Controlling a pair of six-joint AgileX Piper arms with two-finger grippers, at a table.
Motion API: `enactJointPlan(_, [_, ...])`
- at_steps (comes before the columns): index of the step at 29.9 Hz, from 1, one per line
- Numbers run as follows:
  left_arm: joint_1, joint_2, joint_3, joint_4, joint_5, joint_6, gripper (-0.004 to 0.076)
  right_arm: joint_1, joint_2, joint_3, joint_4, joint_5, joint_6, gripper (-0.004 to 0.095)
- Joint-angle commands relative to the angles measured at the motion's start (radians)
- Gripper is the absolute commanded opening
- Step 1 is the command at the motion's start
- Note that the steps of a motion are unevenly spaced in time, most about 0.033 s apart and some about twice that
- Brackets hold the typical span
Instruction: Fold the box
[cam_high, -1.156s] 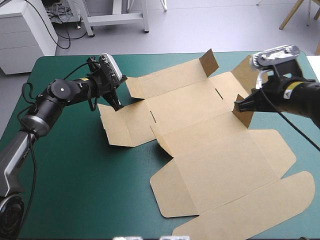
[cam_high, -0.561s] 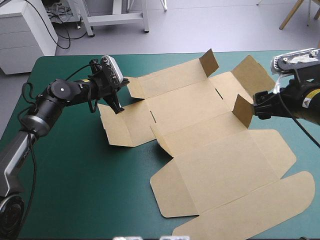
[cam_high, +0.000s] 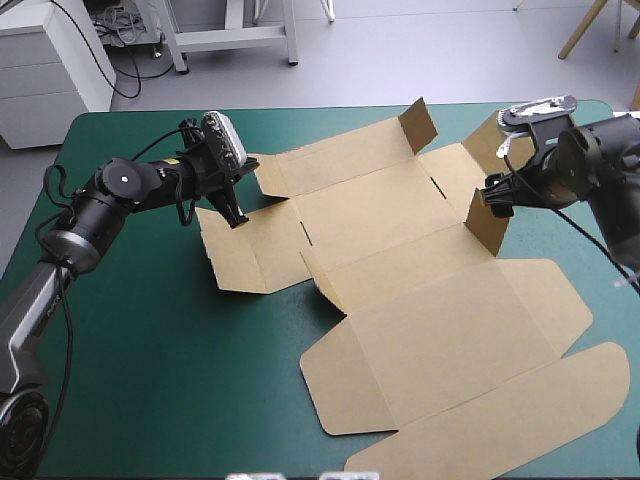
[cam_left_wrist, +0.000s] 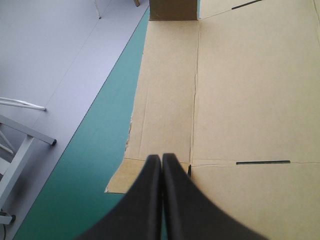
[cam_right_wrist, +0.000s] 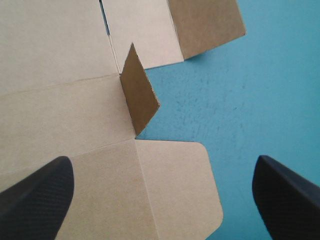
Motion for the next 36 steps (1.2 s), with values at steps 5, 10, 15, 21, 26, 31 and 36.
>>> enactJointPlan(5, [-0.008, -0.041, -0.035, -0.043, -0.028, -0.009, -0.001, -0.161, 0.184, -0.054, 0.232, -0.074, -0.17, 0.0891])
enactJointPlan(10, [-0.008, -0.041, -0.035, -0.065, -0.028, -0.009, -0.001, -0.168, 0.328, -0.155, 0.258, -0.035, -0.219, 0.0891])
enactJointPlan(15, [-0.008, -0.041, -0.035, -0.09, -0.028, -0.009, -0.001, -0.168, 0.438, -0.237, 0.311, -0.035, -0.3, 0.0891])
enactJointPlan(21, [-0.008, -0.041, -0.035, -0.091, -0.028, -0.001, -0.001, -0.168, 0.496, -0.236, 0.311, -0.033, -0.321, 0.0891])
enactJointPlan(26, [-0.008, -0.041, -0.035, -0.091, -0.028, -0.001, -0.001, -0.168, 0.497, -0.236, 0.294, -0.033, -0.333, 0.0891])
enactJointPlan(31, [-0.008, -0.041, -0.035, -0.091, -0.028, -0.001, -0.001, -0.168, 0.498, -0.188, 0.294, -0.033, -0.333, 0.0891])
enactJointPlan(36, [-0.008, -0.041, -0.035, -0.091, -0.028, -0.001, -0.001, -0.168, 0.498, -0.178, 0.307, -0.034, -0.331, 0.0882])
